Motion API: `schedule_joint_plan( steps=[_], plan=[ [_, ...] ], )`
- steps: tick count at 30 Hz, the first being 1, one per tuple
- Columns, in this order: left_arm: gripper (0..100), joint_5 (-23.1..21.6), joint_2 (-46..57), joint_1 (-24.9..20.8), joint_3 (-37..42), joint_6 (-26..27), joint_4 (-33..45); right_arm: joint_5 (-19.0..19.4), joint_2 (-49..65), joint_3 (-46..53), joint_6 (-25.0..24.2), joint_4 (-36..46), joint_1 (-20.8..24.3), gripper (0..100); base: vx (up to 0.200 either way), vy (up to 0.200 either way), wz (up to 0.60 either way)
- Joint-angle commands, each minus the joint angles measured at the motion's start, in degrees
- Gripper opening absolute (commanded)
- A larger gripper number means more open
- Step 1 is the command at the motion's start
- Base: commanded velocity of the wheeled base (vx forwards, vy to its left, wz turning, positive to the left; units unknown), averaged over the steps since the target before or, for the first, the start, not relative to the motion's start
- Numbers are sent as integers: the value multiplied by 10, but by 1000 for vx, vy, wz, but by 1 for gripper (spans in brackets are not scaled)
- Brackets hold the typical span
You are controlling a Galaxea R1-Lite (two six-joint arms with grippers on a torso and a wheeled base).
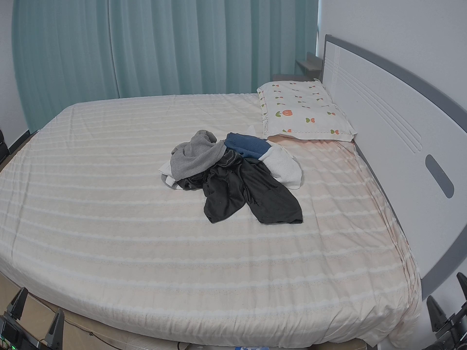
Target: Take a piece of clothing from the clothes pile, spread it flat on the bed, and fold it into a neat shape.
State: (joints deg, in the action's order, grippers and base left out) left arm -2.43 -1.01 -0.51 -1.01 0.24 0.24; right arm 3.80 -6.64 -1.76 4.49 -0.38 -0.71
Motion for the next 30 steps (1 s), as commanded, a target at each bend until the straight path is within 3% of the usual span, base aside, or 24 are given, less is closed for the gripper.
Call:
schedule_joint_plan(
  steps=[1,3,4,8,14,17,19,21,22,24,30],
  plan=[
    [100,0,4,0,10,0,0,37,-172,-343,-104,-4,4,100,0,0,0],
    [100,0,4,1,10,-1,0,69,-212,-363,-21,64,9,100,0,0,0],
    [100,0,4,0,10,-1,0,92,-230,-351,-5,85,11,100,0,0,0],
    [100,0,4,1,10,-1,0,136,-322,-276,-25,71,19,100,0,0,0],
    [100,0,4,0,10,0,0,124,-511,-246,-50,-55,121,100,0,0,0],
    [100,0,4,0,10,-1,0,105,-616,-270,-58,-106,143,100,0,0,0],
    [100,0,4,0,10,-1,0,97,-725,-303,-95,-168,166,100,0,0,0],
    [100,0,4,0,10,0,0,95,-766,-316,-117,-193,178,100,0,0,0],
    [100,0,4,0,10,-1,0,81,-836,-347,-157,-235,193,100,0,0,0],
    [100,0,4,1,10,-1,0,58,-899,-384,-193,-264,203,100,0,0,0],
    [100,0,4,0,10,-1,0,34,-1049,-523,-257,-273,205,100,0,0,0]
  ],
)
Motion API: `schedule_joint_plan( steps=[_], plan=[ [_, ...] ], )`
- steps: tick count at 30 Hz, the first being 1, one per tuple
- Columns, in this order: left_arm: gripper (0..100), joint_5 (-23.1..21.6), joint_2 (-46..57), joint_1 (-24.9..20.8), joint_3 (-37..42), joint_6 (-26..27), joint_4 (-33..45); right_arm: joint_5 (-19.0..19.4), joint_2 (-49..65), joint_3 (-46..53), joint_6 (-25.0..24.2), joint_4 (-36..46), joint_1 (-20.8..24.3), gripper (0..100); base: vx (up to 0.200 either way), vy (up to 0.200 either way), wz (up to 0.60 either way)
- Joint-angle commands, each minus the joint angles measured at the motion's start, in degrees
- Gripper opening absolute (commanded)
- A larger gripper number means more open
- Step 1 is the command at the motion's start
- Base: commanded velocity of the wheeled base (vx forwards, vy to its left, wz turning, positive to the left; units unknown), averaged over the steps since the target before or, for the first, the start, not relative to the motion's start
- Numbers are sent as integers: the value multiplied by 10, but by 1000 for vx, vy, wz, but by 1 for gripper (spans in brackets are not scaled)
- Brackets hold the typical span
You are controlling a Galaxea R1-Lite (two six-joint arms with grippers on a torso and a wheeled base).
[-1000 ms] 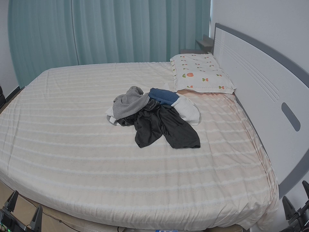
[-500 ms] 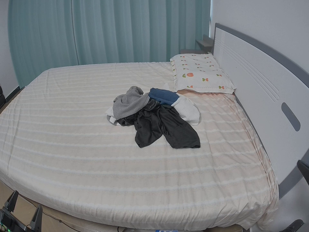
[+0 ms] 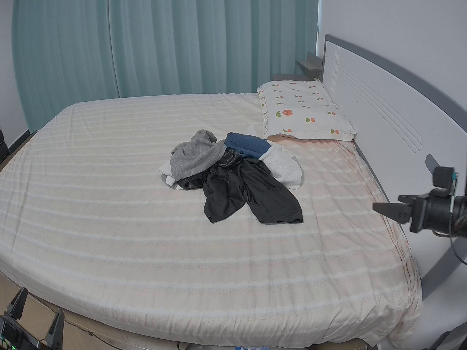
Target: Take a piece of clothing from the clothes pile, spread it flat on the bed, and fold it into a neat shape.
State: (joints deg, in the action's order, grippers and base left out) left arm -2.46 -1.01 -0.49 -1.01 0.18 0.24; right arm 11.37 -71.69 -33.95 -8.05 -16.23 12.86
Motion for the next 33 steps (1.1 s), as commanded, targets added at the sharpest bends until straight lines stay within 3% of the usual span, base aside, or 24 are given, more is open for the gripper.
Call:
schedule_joint_plan(
  steps=[1,18,26,33],
  plan=[
    [100,0,4,0,10,1,0,-43,-416,-217,-137,-115,68,100,0,0,0],
    [100,0,4,0,10,0,0,-101,-686,-441,-283,-108,59,100,0,0,0],
    [100,0,4,0,10,0,0,-130,-749,-558,-312,-35,61,100,0,0,0],
    [100,0,4,0,10,1,0,-150,-777,-599,-317,-17,66,100,0,0,0]
  ],
)
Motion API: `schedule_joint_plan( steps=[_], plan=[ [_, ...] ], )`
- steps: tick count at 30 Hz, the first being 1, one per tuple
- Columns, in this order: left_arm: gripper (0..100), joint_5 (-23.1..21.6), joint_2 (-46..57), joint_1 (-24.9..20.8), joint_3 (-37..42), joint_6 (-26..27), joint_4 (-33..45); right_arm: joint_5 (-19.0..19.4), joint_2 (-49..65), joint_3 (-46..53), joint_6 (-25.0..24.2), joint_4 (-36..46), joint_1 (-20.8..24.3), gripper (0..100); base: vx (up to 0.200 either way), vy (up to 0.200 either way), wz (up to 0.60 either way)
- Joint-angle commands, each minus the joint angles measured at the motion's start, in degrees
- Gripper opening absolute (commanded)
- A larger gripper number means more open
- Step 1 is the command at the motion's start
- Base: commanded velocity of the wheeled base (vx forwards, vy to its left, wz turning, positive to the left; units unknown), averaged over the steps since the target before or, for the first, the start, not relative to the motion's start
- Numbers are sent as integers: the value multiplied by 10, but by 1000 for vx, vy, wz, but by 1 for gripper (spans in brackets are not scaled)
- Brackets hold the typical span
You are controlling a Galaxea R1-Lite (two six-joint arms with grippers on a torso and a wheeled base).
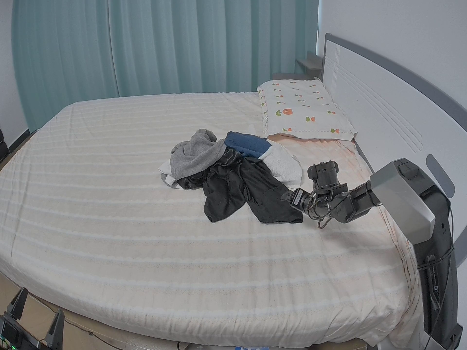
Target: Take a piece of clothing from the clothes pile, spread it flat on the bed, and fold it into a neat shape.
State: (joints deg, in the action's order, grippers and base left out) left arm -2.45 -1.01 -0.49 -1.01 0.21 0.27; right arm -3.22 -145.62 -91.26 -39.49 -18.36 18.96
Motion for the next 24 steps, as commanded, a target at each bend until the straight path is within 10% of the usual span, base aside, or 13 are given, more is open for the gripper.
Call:
schedule_joint_plan(
  steps=[1,16,17,24],
  plan=[
    [100,0,4,0,10,0,0,-5,-47,-35,-2,5,8,100,0,0,0],
    [100,0,4,0,10,0,0,-54,-111,-138,-3,14,42,100,0,0,0],
    [100,0,4,0,10,1,0,-58,-114,-139,-2,16,45,0,0,0,0],
    [100,0,4,0,10,0,0,-69,-117,-139,0,30,49,0,0,0,0]
  ],
)
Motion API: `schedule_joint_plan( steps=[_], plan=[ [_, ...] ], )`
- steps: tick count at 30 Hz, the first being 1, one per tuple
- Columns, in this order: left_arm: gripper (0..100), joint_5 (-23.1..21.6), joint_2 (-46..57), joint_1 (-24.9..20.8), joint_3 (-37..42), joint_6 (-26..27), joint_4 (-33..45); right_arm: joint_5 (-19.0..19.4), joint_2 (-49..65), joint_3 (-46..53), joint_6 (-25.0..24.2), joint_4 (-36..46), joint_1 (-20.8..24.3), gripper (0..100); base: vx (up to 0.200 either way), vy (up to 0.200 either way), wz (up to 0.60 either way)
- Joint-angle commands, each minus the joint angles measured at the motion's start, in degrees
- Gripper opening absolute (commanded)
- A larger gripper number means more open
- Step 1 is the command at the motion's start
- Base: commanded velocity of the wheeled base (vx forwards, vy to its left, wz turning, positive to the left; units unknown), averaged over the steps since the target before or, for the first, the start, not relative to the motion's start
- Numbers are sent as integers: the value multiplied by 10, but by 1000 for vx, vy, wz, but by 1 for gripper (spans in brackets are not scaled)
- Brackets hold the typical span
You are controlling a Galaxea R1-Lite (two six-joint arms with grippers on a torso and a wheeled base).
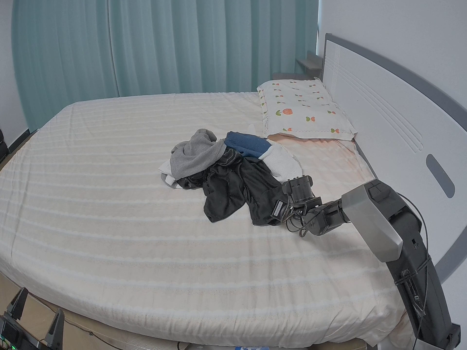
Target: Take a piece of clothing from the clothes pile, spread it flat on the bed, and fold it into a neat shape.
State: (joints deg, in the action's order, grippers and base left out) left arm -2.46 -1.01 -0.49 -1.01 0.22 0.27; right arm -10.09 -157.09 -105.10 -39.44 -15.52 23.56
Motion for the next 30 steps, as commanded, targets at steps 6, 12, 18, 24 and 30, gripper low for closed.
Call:
schedule_joint_plan(
  steps=[6,12,18,24,30],
  plan=[
    [100,0,4,0,10,0,0,3,39,30,-31,1,3,0,0,0,0],
    [100,0,4,0,10,0,0,68,206,216,-90,-10,12,0,0,0,0],
    [100,0,4,0,10,0,0,140,362,416,-97,-78,12,0,0,0,0],
    [100,-5,4,0,9,19,-3,145,486,620,-93,-200,52,0,0,0,0],
    [100,-11,-7,-3,9,-5,0,143,577,699,-93,-217,80,0,0,0,0]
  ],
)
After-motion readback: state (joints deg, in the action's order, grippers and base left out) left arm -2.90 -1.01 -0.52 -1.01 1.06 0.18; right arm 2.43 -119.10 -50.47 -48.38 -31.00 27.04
